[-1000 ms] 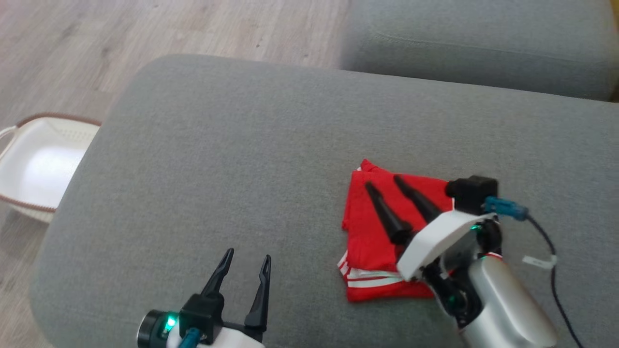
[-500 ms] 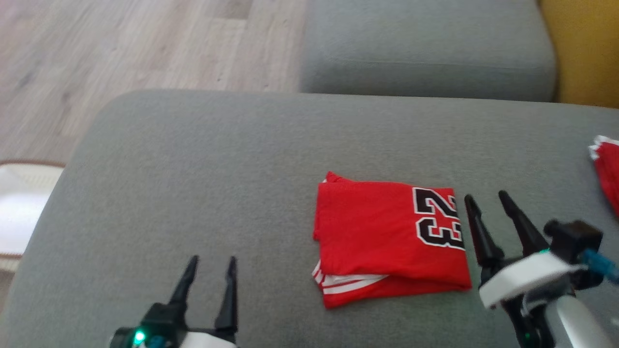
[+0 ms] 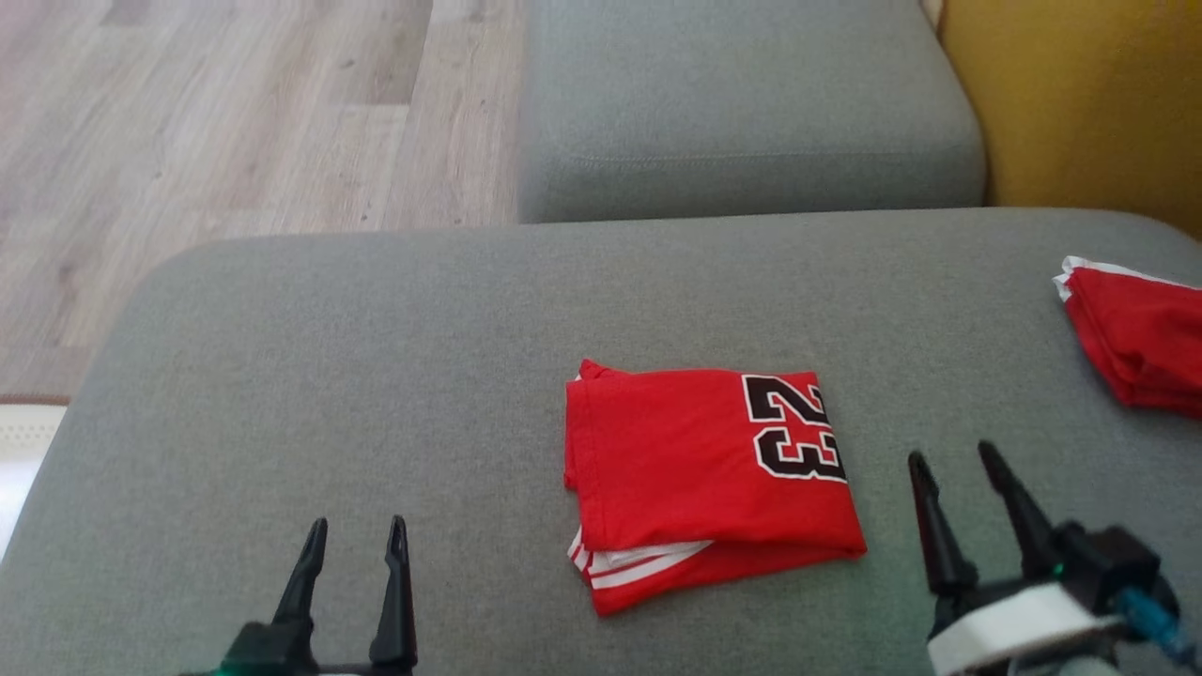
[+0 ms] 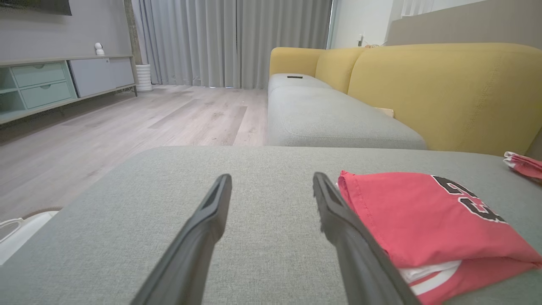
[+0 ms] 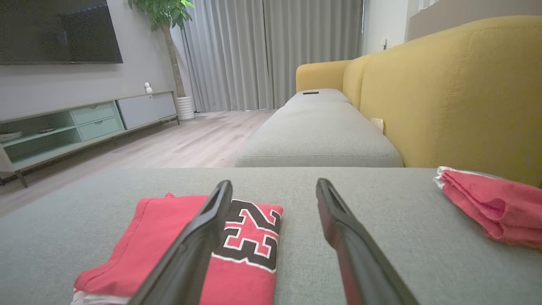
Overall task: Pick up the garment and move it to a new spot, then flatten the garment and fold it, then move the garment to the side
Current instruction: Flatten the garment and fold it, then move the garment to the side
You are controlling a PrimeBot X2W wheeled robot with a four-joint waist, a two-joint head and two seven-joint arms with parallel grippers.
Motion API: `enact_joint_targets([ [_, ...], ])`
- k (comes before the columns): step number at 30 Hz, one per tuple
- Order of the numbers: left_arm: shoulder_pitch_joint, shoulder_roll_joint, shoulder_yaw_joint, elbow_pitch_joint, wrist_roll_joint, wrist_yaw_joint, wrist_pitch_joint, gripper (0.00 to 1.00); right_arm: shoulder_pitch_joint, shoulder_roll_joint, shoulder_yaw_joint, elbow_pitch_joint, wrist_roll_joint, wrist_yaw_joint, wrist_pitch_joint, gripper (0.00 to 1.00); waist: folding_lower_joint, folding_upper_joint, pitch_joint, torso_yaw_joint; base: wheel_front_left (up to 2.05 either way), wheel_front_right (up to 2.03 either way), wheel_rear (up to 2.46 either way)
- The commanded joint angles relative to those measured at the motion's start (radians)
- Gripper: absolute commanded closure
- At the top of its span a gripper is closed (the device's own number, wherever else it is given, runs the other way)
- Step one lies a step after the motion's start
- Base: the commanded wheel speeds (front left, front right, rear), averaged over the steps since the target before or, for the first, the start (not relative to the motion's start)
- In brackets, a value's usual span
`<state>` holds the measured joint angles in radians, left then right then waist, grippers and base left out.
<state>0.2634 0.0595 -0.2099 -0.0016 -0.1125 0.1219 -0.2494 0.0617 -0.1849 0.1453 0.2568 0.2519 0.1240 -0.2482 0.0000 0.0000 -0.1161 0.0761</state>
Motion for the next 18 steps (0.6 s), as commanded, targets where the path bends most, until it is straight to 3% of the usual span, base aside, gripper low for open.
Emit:
enact_joint_targets([
  [1,-0.027,-0.009,0.039,-0.042,0.022,-0.006,-0.012,0.00,-0.003,0.008,0.007,-0.044,-0.014,0.007,-0.013,0.00,0.0000,0.0000,-0.010,-0.003,0.00,0.00,0.00],
  [18,-0.028,-0.004,0.031,-0.052,0.085,-0.020,-0.012,0.00,0.029,0.038,0.009,-0.047,-0.045,0.007,-0.013,0.00,0.0000,0.0000,-0.009,-0.006,0.00,0.00,0.00],
])
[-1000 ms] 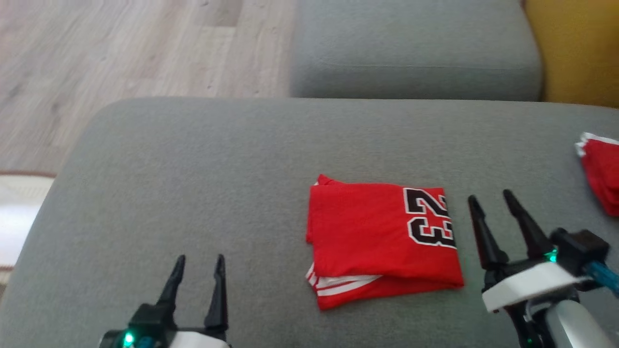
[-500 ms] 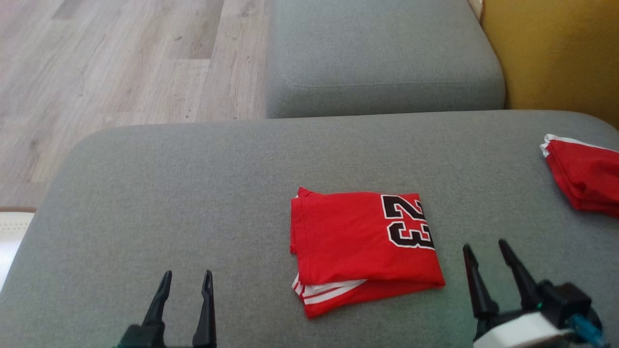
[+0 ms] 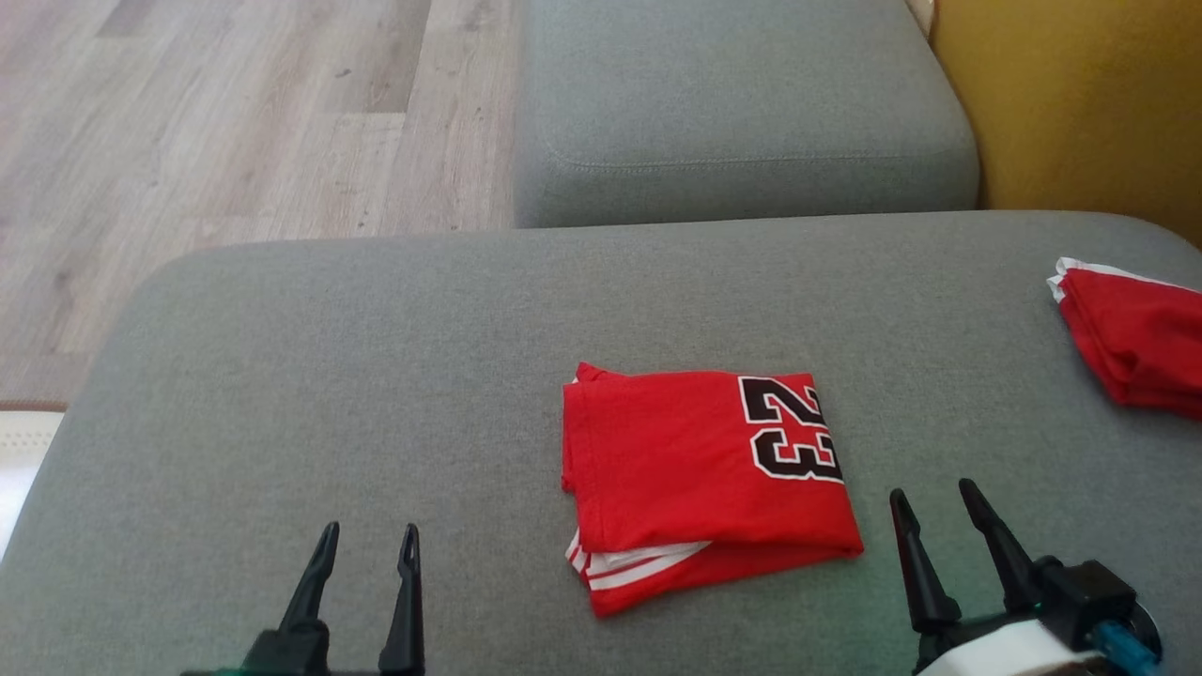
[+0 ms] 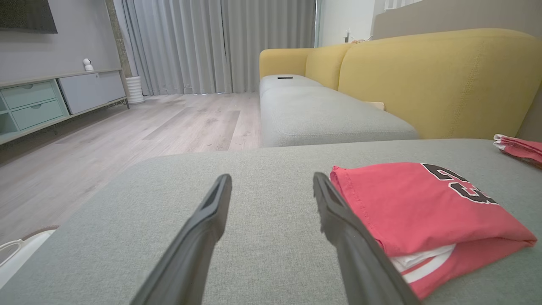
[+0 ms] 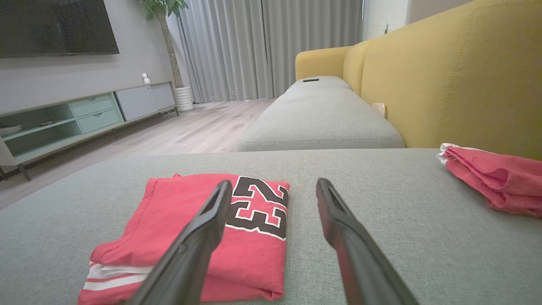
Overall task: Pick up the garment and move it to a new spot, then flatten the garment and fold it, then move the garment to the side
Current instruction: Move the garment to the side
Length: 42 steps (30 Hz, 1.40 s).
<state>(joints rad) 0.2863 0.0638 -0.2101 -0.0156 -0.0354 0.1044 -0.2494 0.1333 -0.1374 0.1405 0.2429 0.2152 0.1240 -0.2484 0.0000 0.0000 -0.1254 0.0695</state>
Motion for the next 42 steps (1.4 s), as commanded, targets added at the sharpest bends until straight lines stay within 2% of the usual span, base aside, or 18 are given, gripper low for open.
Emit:
enact_joint_targets([
  [1,-0.052,-0.008,0.031,-0.041,0.009,-0.001,-0.012,0.00,-0.043,-0.011,0.015,-0.033,-0.015,0.007,-0.013,0.00,0.0000,0.0000,0.002,0.002,0.00,0.00,0.00],
  [29,-0.046,-0.010,0.025,-0.037,0.020,0.004,-0.012,0.00,-0.042,-0.004,0.015,-0.039,-0.018,0.007,-0.013,0.00,0.0000,0.0000,0.008,0.003,0.00,0.00,0.00],
  [36,-0.051,-0.010,0.022,-0.033,0.019,0.005,-0.012,0.00,-0.063,-0.019,0.046,-0.023,-0.022,0.007,-0.013,0.00,0.0000,0.0000,0.025,0.003,0.00,0.00,0.00],
  [39,-0.060,-0.010,0.013,-0.029,0.017,0.004,-0.012,0.00,-0.098,-0.019,0.045,0.010,0.002,0.007,-0.013,0.00,0.0000,0.0000,0.042,0.007,0.00,0.00,0.00],
  [40,-0.077,-0.011,-0.007,-0.020,0.015,0.000,-0.012,0.00,-0.177,-0.025,0.046,0.126,0.053,0.007,-0.010,0.00,0.0000,0.0000,0.072,0.019,0.00,0.00,0.00],
  [42,-0.087,-0.011,-0.020,-0.014,0.015,-0.003,-0.012,0.00,-0.231,-0.025,0.058,0.194,0.118,0.007,0.019,0.00,0.0000,0.0000,0.087,0.029,0.00,0.00,0.00],
])
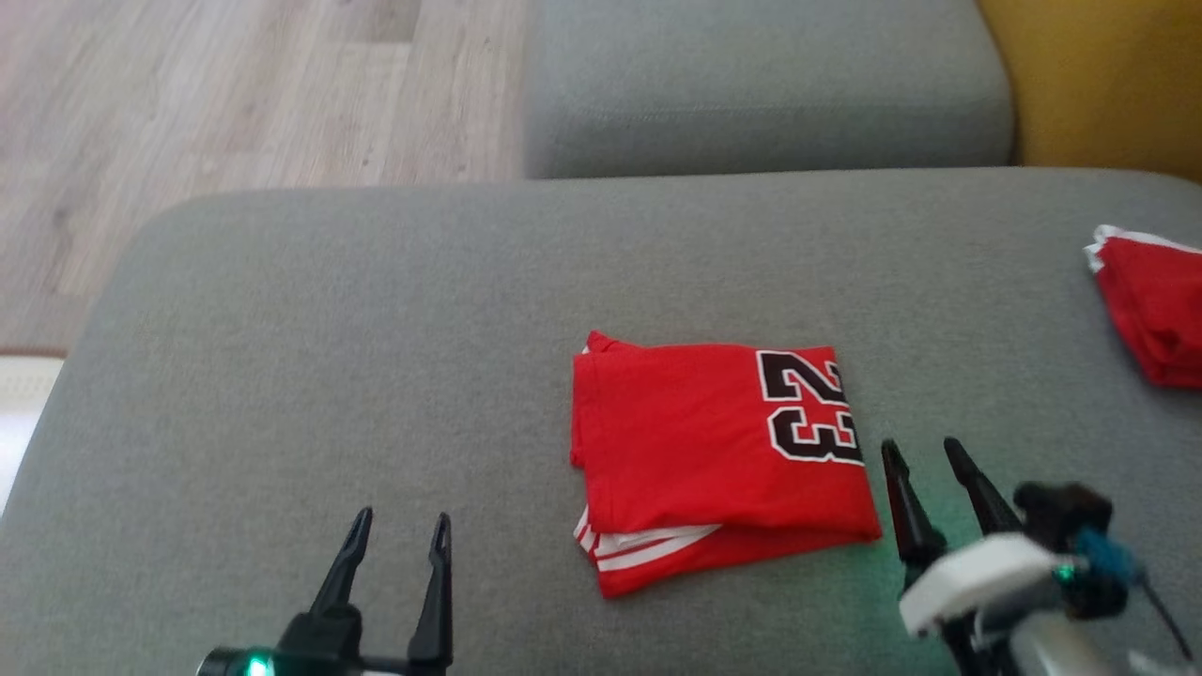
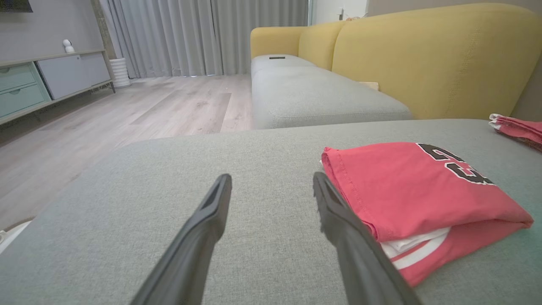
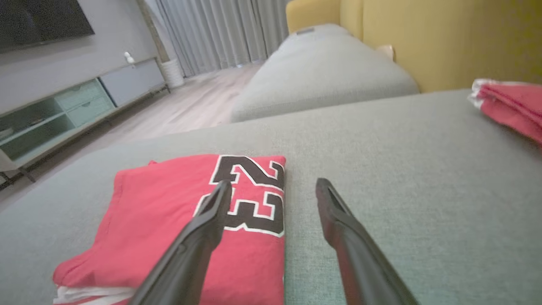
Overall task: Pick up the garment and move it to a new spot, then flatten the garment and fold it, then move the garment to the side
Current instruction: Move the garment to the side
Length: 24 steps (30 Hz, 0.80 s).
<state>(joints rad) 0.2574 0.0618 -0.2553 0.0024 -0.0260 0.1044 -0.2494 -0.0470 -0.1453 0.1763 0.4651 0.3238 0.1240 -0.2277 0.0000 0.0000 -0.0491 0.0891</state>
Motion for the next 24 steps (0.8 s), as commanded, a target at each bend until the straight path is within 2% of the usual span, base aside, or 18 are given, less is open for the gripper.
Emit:
enact_joint_targets([
  [1,-0.063,-0.010,0.020,-0.028,0.006,-0.005,-0.012,0.00,-0.078,-0.021,0.025,0.003,0.040,0.007,0.023,0.00,0.0000,0.0000,0.017,0.014,0.00,0.00,0.00],
  [7,-0.098,-0.010,-0.008,-0.014,0.006,-0.008,-0.012,0.00,-0.219,-0.091,0.111,0.165,0.191,0.007,0.226,0.00,0.0000,0.0000,0.057,0.042,0.00,0.00,0.00],
  [12,-0.108,-0.011,-0.018,-0.005,0.010,-0.004,-0.012,0.00,-0.265,-0.115,0.191,0.219,0.260,0.007,0.290,0.00,0.0000,0.0000,0.071,0.046,0.00,0.00,0.00],
  [16,-0.114,-0.011,-0.023,-0.001,0.014,-0.001,-0.012,0.00,-0.302,-0.119,0.241,0.267,0.297,0.007,0.302,0.00,0.0000,0.0000,0.076,0.042,0.00,0.00,0.00],
  [17,-0.116,-0.011,-0.026,0.000,0.014,-0.001,-0.012,0.00,-0.313,-0.119,0.251,0.281,0.305,0.007,0.304,0.09,0.0000,0.0000,0.077,0.040,0.00,0.00,0.00],
  [19,-0.121,-0.011,-0.031,0.003,0.016,-0.001,-0.012,0.00,-0.337,-0.119,0.271,0.311,0.310,0.007,0.305,0.51,0.0000,0.0000,0.080,0.036,0.00,0.00,0.00],
  [22,-0.127,-0.011,-0.037,0.005,0.018,0.003,-0.012,0.00,-0.371,-0.116,0.299,0.348,0.324,0.007,0.305,0.61,0.0000,0.0000,0.087,0.028,0.00,0.00,0.00],
  [23,-0.130,-0.011,-0.040,0.006,0.018,0.003,-0.012,0.00,-0.381,-0.115,0.308,0.357,0.331,0.007,0.304,0.74,0.0000,0.0000,0.090,0.027,0.00,0.00,0.00],
  [24,-0.132,-0.011,-0.042,0.007,0.018,0.003,-0.012,0.00,-0.391,-0.115,0.318,0.366,0.337,0.007,0.303,0.94,0.0000,0.0000,0.093,0.024,0.00,0.00,0.00],
])
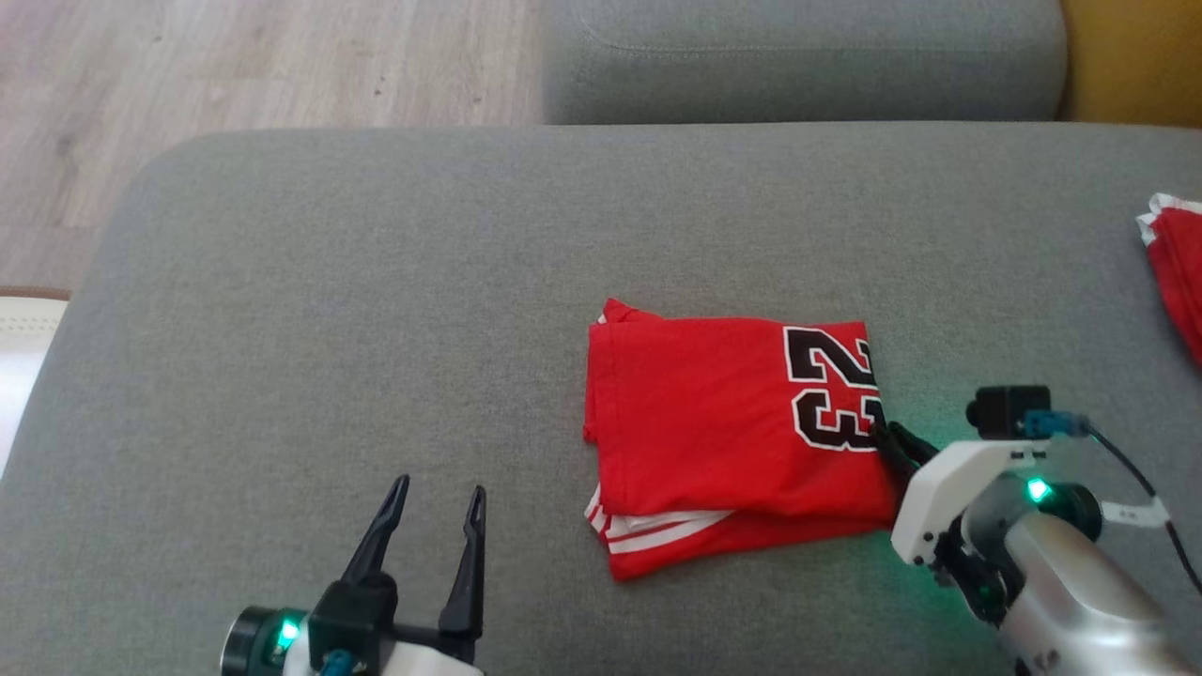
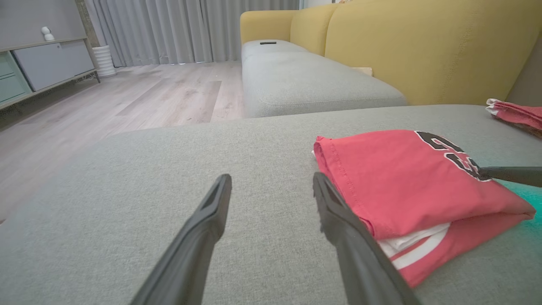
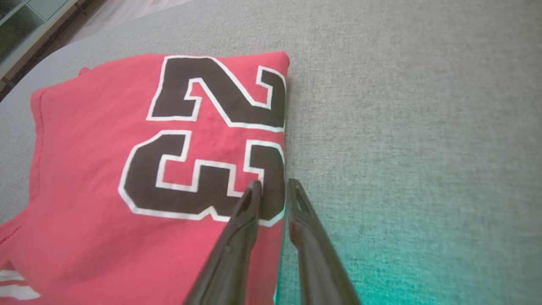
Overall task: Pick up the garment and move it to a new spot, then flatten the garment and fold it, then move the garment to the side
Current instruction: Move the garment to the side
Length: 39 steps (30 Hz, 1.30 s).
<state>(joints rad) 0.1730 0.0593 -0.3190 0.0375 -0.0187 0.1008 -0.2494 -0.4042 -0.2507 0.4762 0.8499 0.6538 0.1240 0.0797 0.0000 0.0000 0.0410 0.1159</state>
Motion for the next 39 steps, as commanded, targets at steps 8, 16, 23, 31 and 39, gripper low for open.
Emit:
enact_joint_targets([
  [8,-0.065,-0.008,0.018,-0.028,0.007,0.013,-0.012,0.00,-0.106,-0.027,0.074,0.023,0.047,0.007,-0.030,1.00,0.0000,0.0000,0.045,-0.023,0.00,0.00,0.00],
  [16,-0.098,-0.009,0.013,-0.026,0.003,0.015,-0.012,0.00,-0.182,-0.076,0.103,0.034,0.080,0.007,-0.111,1.00,0.0000,0.0000,0.082,-0.058,0.00,0.00,0.00],
  [23,-0.111,-0.009,0.013,-0.031,0.000,0.017,-0.012,0.00,-0.263,-0.162,0.119,0.038,0.080,0.007,-0.154,1.00,0.0000,0.0000,0.102,-0.101,0.00,0.00,0.00],
  [31,-0.164,-0.009,0.006,-0.045,0.008,0.011,-0.012,0.00,-0.443,-0.281,0.093,0.074,0.049,0.007,-0.165,1.00,0.0000,0.0000,0.202,-0.149,0.00,0.00,0.00],
  [39,-0.237,-0.009,-0.007,-0.044,0.018,0.003,-0.012,0.00,-0.608,-0.368,0.054,0.140,-0.001,0.007,-0.167,1.00,0.0000,0.0000,0.298,-0.187,0.00,0.00,0.00],
])
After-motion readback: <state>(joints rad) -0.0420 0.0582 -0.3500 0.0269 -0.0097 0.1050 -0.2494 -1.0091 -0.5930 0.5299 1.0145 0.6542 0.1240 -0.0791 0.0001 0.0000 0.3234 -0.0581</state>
